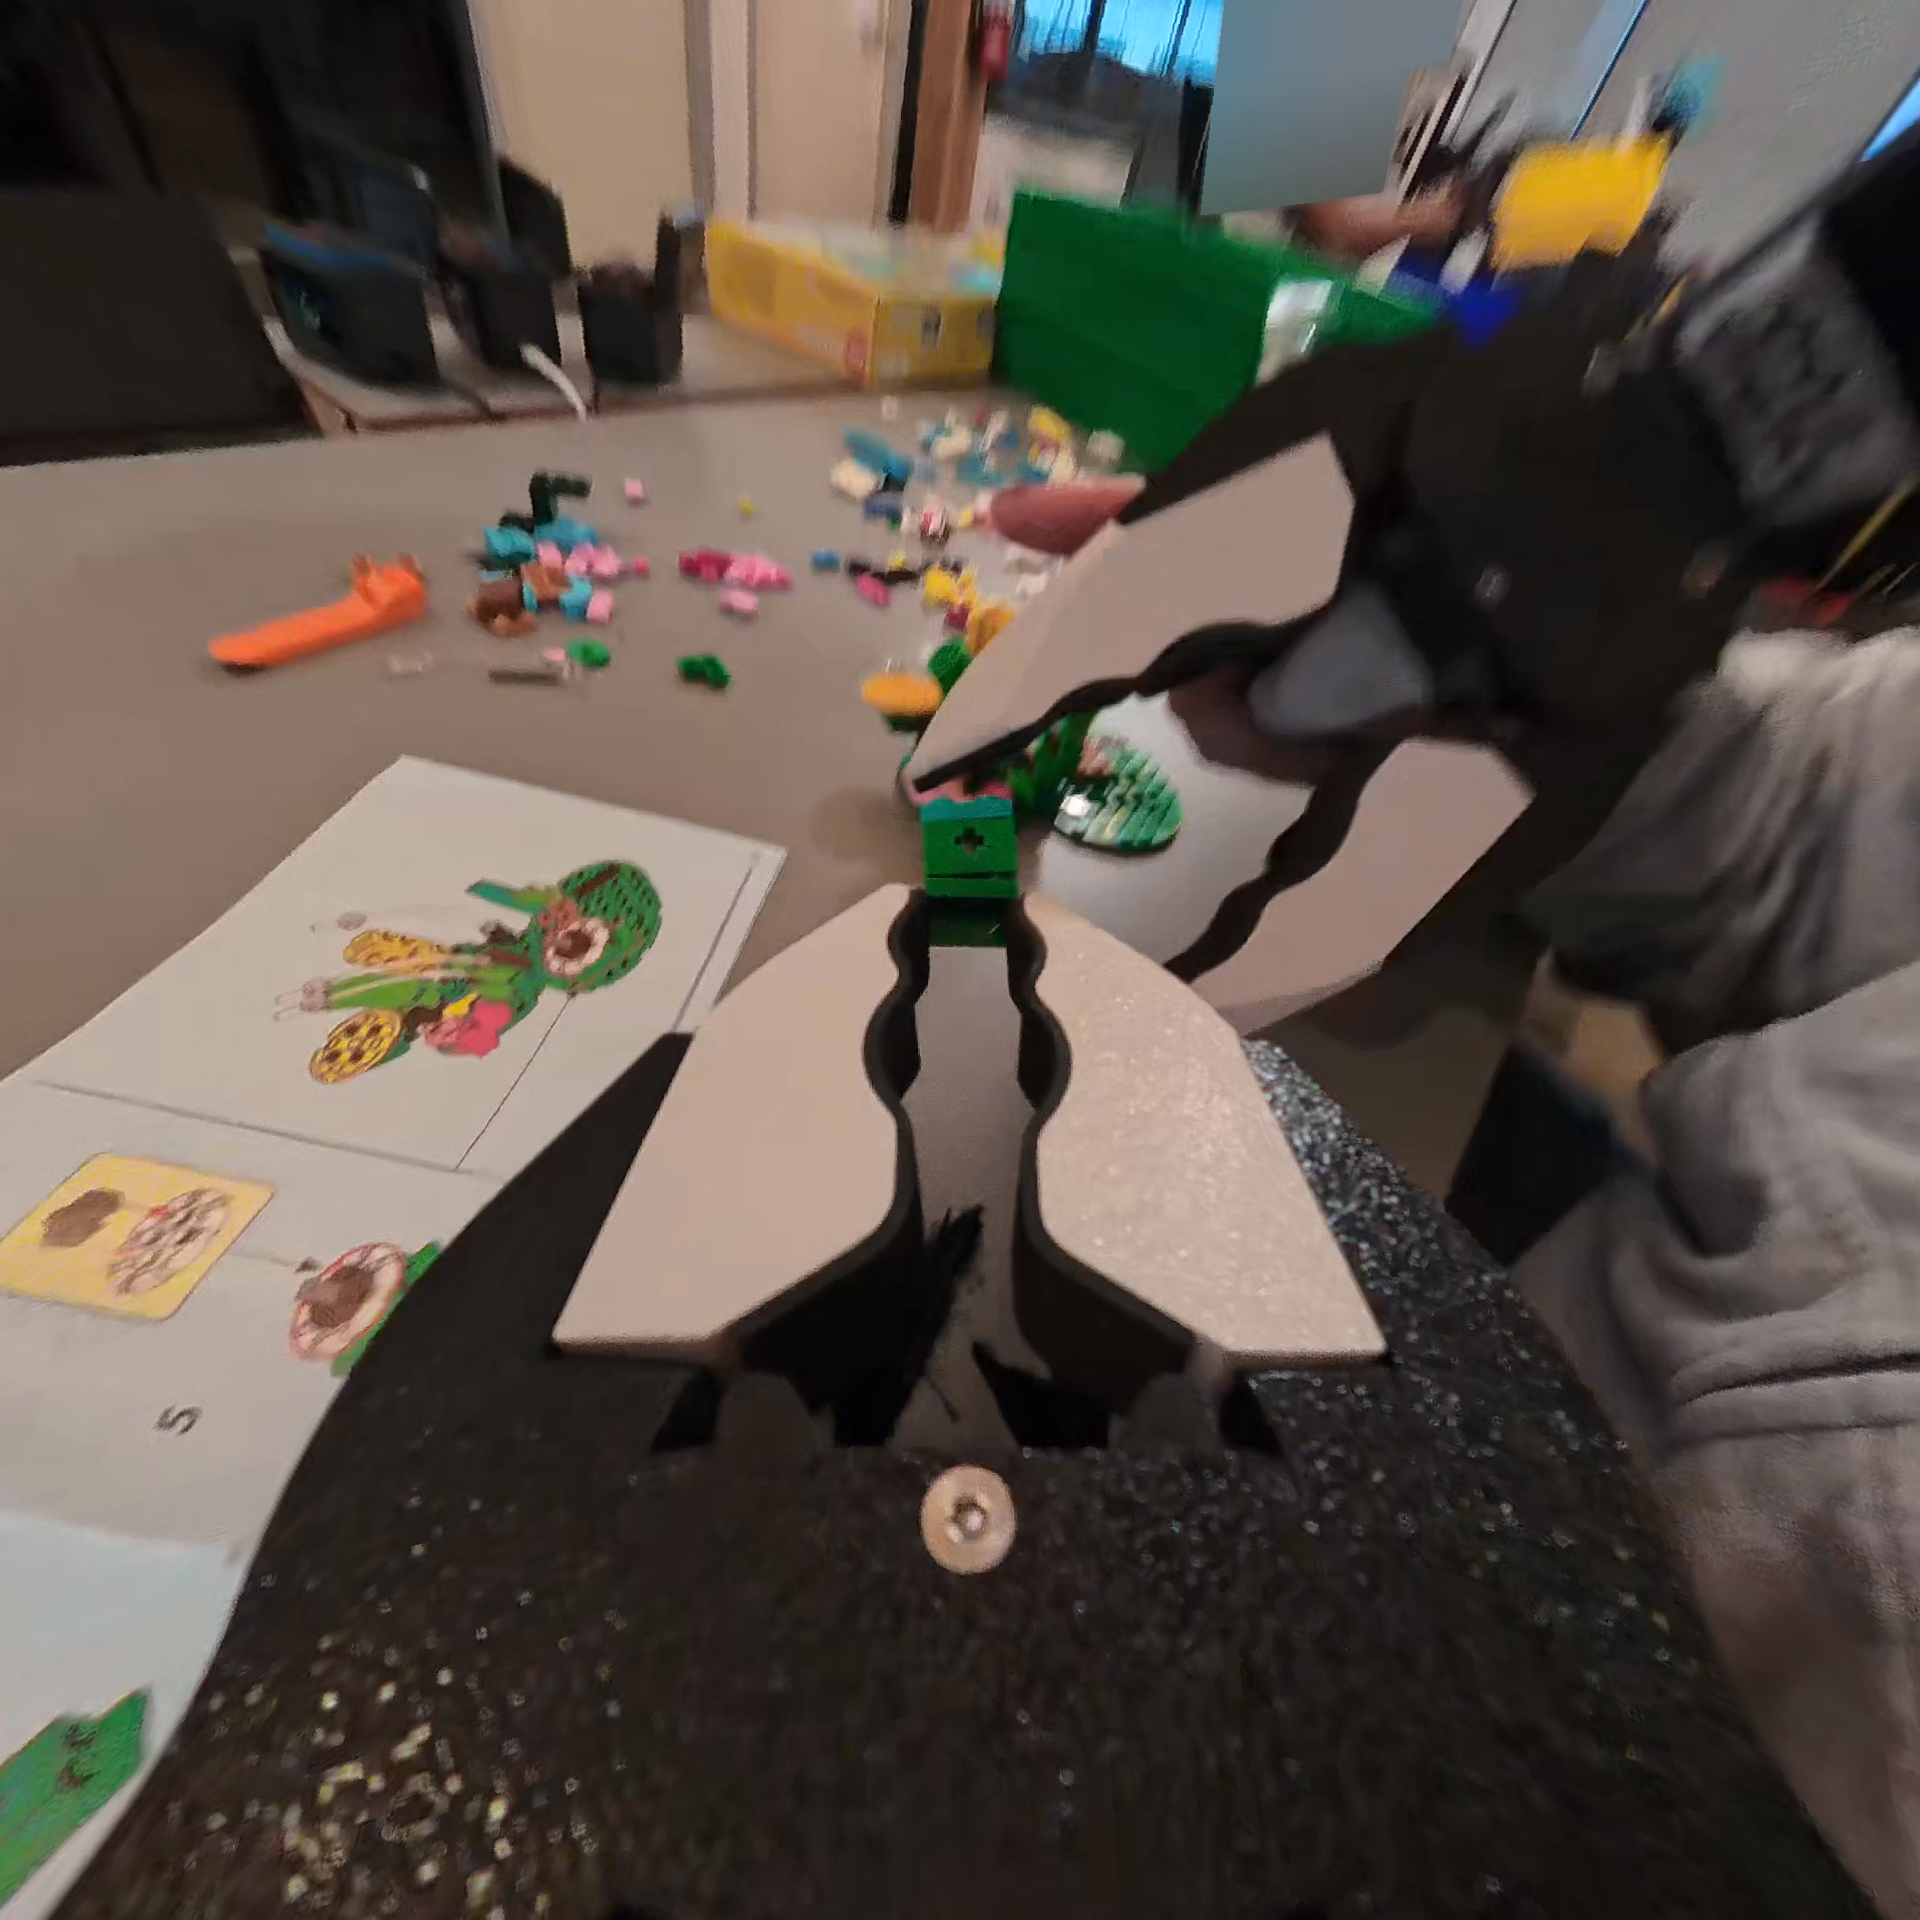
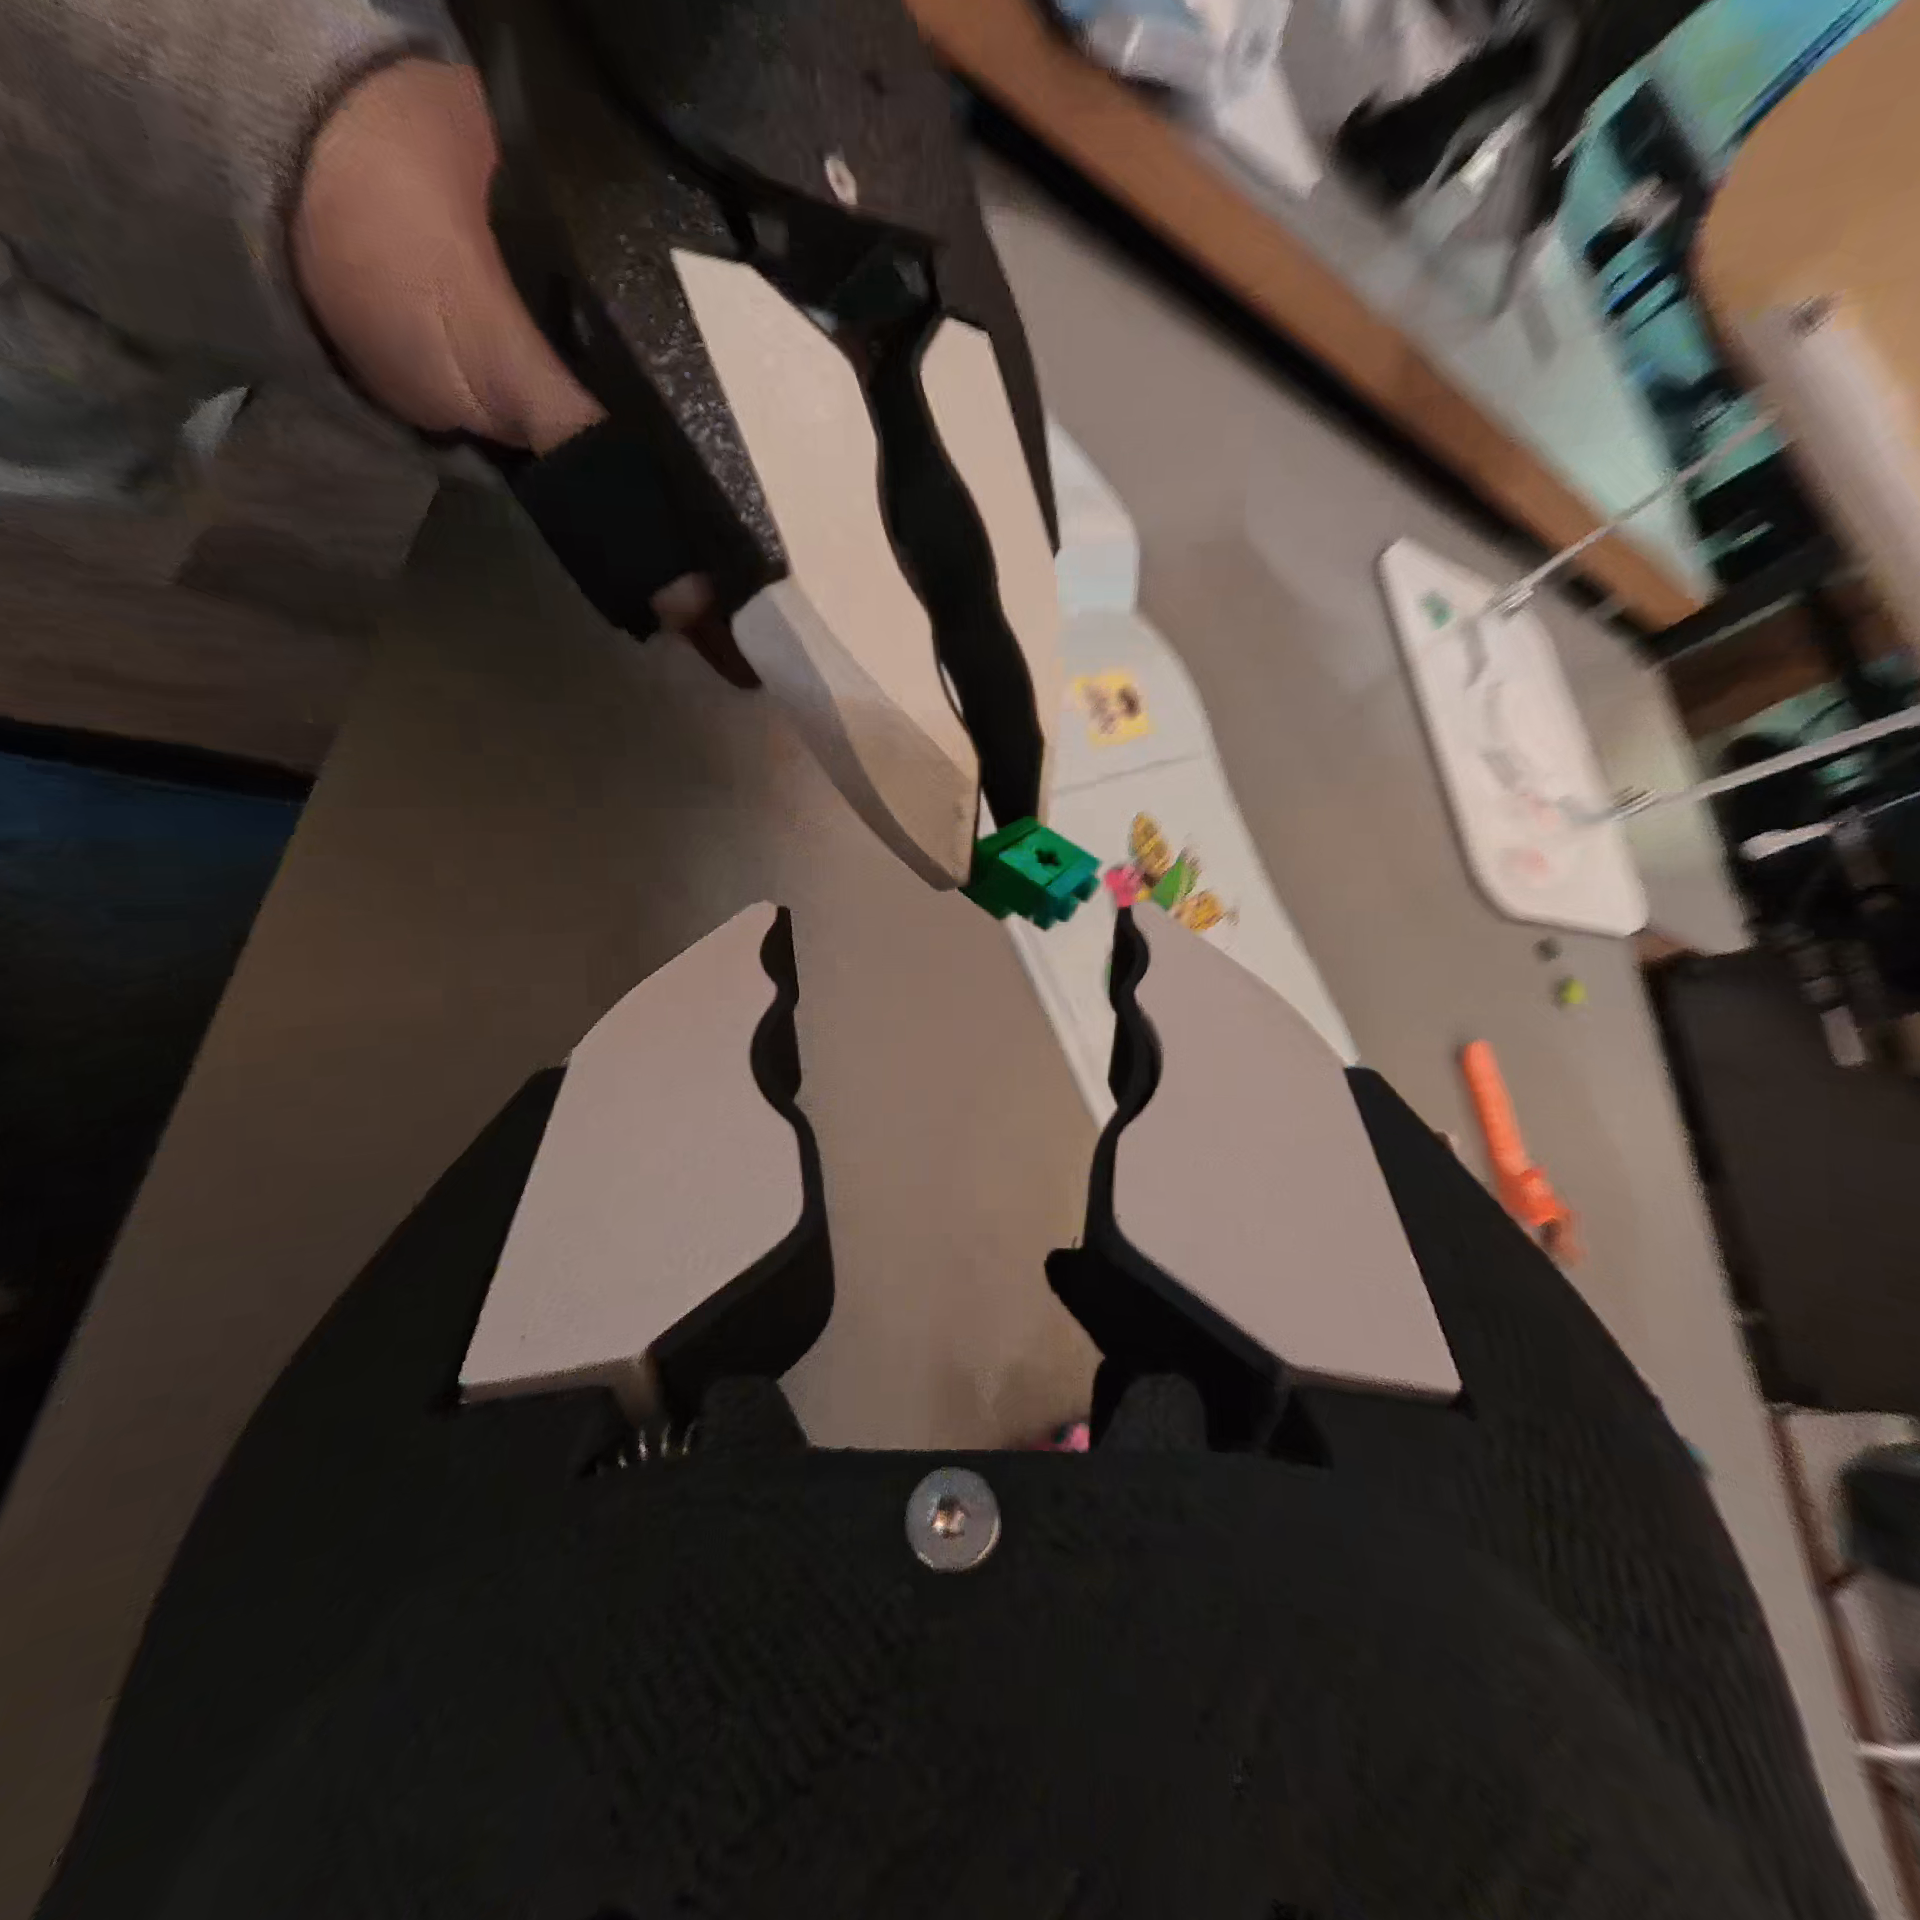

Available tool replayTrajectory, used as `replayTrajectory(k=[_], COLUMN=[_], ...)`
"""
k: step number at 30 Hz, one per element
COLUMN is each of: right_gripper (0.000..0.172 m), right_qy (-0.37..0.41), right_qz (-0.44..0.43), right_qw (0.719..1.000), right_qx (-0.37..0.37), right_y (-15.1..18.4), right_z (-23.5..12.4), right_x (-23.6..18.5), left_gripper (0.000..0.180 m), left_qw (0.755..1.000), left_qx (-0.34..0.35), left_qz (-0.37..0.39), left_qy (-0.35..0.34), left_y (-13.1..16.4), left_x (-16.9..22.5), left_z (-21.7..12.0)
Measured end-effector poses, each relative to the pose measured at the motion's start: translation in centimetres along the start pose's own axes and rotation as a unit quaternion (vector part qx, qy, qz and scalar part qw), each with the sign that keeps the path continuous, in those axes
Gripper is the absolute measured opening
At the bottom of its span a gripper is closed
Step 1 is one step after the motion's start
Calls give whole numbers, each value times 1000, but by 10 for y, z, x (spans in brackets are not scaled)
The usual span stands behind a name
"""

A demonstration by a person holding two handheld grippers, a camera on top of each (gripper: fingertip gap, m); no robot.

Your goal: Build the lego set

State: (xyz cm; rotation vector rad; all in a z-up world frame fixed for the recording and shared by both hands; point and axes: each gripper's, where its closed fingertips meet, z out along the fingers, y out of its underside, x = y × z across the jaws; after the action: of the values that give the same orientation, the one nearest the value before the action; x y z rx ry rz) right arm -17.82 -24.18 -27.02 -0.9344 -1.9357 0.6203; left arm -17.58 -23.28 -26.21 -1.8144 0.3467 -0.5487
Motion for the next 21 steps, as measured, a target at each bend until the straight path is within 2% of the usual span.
replayTrajectory(k=[1,5,7,14,18,21], right_gripper=[57,55,54,49,35,34], right_qy=[31,164,192,226,234,230], right_qz=[-16,-116,-144,-139,-163,-162], right_qw=[999,976,966,950,943,944], right_qx=[20,80,100,165,173,172], right_y=[-7,-26,-33,-51,-54,-52], right_z=[0,-7,-10,-24,-26,-25], right_x=[5,22,21,25,22,21], left_gripper=[15,14,14,15,15,15], left_qw=[999,985,973,941,930,929], left_qx=[28,114,138,167,170,166], left_qz=[-19,-96,-133,-212,-240,-244], left_qy=[17,90,126,204,221,221], left_y=[-8,-31,-38,-44,-43,-41], left_x=[3,17,24,38,41,41], left_z=[-2,-11,-13,-14,-12,-11])
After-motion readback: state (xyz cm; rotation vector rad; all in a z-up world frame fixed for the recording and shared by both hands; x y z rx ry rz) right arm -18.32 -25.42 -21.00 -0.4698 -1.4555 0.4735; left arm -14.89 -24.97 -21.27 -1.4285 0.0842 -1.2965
